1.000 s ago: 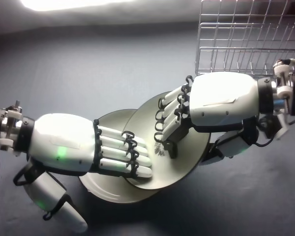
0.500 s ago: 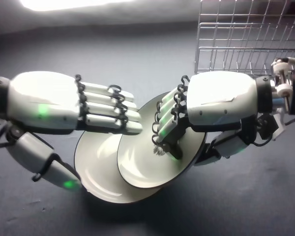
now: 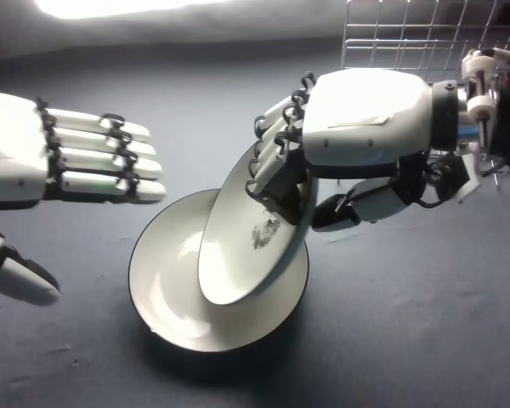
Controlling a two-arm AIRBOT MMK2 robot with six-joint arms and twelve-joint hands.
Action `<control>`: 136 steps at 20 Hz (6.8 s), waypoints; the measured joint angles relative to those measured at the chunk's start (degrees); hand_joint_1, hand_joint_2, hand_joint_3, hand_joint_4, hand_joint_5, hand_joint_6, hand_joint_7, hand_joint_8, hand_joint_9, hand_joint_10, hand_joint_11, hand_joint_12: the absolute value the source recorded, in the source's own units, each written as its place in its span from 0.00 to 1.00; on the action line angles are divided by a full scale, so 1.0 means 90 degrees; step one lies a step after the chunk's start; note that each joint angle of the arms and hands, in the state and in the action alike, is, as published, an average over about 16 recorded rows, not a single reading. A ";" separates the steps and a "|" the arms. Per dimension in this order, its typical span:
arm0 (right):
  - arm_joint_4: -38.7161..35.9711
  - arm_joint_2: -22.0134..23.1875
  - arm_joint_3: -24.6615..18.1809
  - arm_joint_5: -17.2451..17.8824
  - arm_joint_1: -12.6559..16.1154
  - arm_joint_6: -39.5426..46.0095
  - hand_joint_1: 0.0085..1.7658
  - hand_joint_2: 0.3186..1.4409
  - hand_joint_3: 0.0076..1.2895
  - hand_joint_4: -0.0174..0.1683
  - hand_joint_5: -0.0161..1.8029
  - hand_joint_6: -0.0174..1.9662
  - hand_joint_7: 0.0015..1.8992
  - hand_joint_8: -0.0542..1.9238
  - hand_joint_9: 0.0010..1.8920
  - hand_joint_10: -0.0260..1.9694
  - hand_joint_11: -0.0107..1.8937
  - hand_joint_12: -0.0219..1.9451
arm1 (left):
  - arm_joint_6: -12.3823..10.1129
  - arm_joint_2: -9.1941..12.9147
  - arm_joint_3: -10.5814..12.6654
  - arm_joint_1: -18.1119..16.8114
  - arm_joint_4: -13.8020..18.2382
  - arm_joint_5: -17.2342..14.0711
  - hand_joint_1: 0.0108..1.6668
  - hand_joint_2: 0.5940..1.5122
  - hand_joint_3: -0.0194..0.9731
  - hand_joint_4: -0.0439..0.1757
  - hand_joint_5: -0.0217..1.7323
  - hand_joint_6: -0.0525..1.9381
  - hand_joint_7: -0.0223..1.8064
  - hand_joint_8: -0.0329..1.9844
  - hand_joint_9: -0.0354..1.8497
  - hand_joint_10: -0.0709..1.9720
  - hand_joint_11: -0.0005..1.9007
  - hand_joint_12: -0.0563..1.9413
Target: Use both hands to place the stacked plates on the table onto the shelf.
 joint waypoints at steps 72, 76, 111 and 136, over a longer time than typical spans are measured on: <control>0.6171 0.0880 -0.0868 -0.4325 0.2461 0.0305 0.76 0.71 0.01 0.05 0.44 0.60 0.46 0.55 0.41 0.72 0.34 0.84 | 0.0202 0.0174 -0.0583 0.0526 0.0123 0.0736 0.00 0.57 0.04 0.23 0.02 0.03 0.02 0.02 0.03 0.04 0.01 0.03; 0.6126 0.1052 -0.0854 -0.4347 0.2463 0.0284 0.76 0.71 0.01 0.05 0.44 0.60 0.47 0.55 0.41 0.72 0.33 0.84 | 0.0221 0.0124 -0.0567 0.0533 0.0112 0.0787 0.00 0.57 0.04 0.23 0.02 0.03 0.02 0.02 0.03 0.04 0.01 0.03; 0.4970 0.2235 -0.0364 -0.3996 0.1320 0.0239 0.75 0.71 0.01 0.05 0.44 0.58 0.47 0.55 0.41 0.66 0.33 0.81 | 0.0314 -0.0337 -0.0507 0.0703 0.0051 0.1239 0.00 0.57 0.04 0.23 0.02 0.03 0.02 0.02 0.03 0.04 0.01 0.03; 0.2702 0.2158 -0.0747 -0.1976 0.0965 0.0146 0.63 0.71 0.01 0.08 0.17 0.23 0.21 0.19 0.11 0.36 0.05 0.72 | -0.0133 -0.0651 -0.0171 0.1325 -0.0244 0.1202 0.00 0.57 0.04 0.20 0.02 0.02 0.02 0.02 0.01 0.02 0.01 0.03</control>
